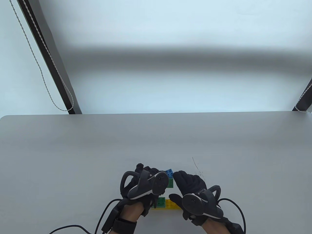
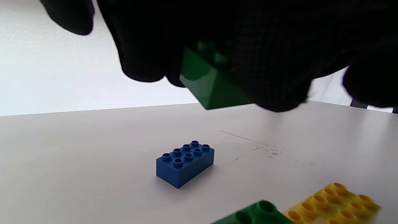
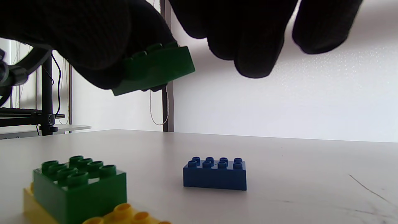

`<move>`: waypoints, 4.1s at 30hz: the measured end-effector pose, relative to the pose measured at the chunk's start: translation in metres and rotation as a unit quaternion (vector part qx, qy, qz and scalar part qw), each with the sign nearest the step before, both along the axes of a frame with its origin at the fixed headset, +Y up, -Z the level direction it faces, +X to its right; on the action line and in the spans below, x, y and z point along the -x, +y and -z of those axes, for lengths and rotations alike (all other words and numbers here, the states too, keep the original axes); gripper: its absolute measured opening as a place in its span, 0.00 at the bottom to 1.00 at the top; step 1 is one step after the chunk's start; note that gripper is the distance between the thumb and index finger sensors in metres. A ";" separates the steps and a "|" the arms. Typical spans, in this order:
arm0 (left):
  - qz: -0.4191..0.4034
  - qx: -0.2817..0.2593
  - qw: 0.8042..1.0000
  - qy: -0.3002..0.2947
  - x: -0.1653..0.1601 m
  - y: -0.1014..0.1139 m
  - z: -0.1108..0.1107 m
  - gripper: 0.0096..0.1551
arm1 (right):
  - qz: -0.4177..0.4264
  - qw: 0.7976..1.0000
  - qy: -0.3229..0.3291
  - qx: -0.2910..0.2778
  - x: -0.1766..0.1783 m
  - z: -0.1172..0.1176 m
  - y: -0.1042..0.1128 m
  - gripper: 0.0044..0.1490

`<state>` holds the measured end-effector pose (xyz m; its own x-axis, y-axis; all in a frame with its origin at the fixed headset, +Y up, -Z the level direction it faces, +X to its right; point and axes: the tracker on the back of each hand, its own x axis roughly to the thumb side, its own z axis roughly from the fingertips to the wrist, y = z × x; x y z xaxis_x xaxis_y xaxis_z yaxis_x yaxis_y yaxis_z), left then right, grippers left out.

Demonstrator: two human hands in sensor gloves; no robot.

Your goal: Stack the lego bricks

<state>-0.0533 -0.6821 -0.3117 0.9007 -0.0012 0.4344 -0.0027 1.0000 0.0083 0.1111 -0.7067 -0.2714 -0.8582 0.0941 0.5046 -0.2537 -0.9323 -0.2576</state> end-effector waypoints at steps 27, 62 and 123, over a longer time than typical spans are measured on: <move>-0.026 0.048 0.998 -0.037 -0.011 -0.007 -0.010 0.38 | -0.027 0.999 0.019 0.036 -0.005 0.004 0.002 0.43; 0.024 0.253 0.967 0.011 0.012 -0.054 0.011 0.31 | 0.004 0.973 0.026 0.231 -0.019 0.033 -0.050 0.41; 0.026 0.071 0.997 0.018 -0.023 -0.010 0.061 0.34 | 0.010 0.931 0.036 0.362 -0.025 0.046 -0.055 0.42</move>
<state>-0.0299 -0.6920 -0.3724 0.9159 0.0107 0.4013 0.0471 0.9899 -0.1339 0.1357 -0.7614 -0.3176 -0.8194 0.4476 0.3581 -0.2653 -0.8499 0.4552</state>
